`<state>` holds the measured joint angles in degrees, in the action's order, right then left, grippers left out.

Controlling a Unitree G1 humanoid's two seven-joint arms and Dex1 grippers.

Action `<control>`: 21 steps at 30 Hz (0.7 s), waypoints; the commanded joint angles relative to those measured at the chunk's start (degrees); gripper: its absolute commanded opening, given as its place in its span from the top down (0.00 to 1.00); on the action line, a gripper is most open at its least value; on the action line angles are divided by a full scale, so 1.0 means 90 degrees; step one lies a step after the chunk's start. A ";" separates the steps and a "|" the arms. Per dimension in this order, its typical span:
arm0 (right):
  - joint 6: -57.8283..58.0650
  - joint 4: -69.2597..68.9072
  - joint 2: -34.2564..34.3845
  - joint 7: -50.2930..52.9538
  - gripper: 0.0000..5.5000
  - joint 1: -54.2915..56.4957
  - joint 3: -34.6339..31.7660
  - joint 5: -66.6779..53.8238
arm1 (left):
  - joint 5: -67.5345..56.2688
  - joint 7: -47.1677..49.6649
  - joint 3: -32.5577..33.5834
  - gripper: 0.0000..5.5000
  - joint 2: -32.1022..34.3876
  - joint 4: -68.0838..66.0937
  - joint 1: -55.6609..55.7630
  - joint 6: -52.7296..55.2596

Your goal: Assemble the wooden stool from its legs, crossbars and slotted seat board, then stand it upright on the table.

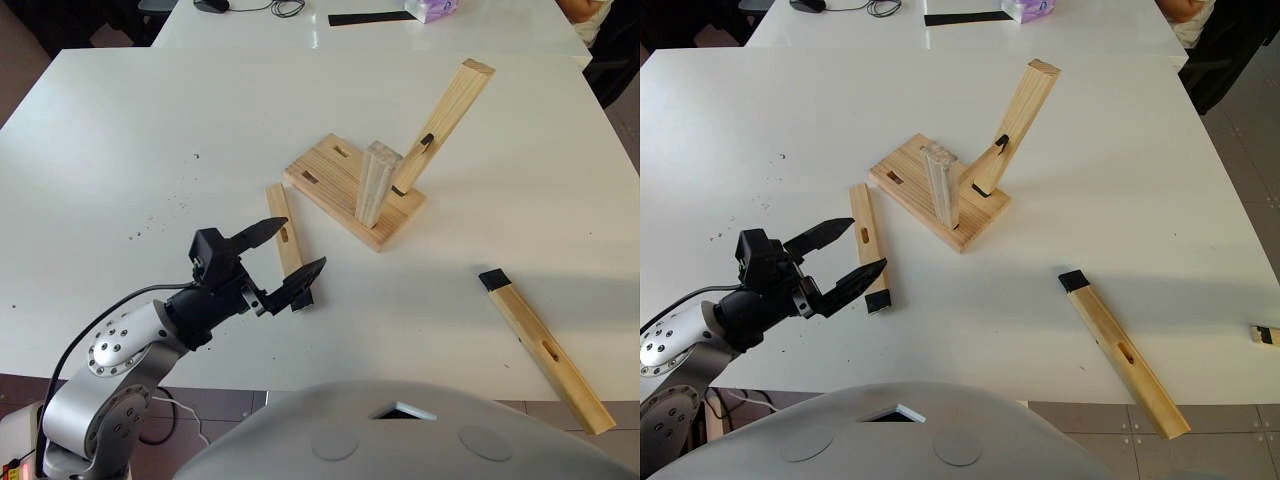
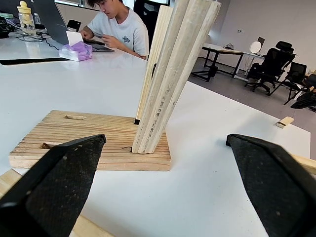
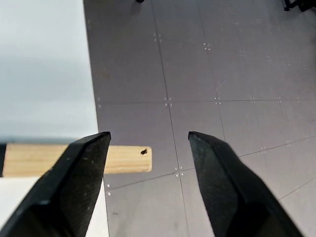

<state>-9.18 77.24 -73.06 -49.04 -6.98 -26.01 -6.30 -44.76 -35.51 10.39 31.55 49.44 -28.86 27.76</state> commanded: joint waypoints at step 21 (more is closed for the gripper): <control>-0.0754 -0.0080 -0.0024 -0.0474 0.47 0.0304 0.0743 0.0525 | -0.0032 0.0010 -0.0015 0.16 0.0142 0.0147 -0.0193 -0.0056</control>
<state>-15.47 76.66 -72.05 -53.65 -4.06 -20.19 -2.40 -45.15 -35.59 10.53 32.63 49.77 -30.14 27.76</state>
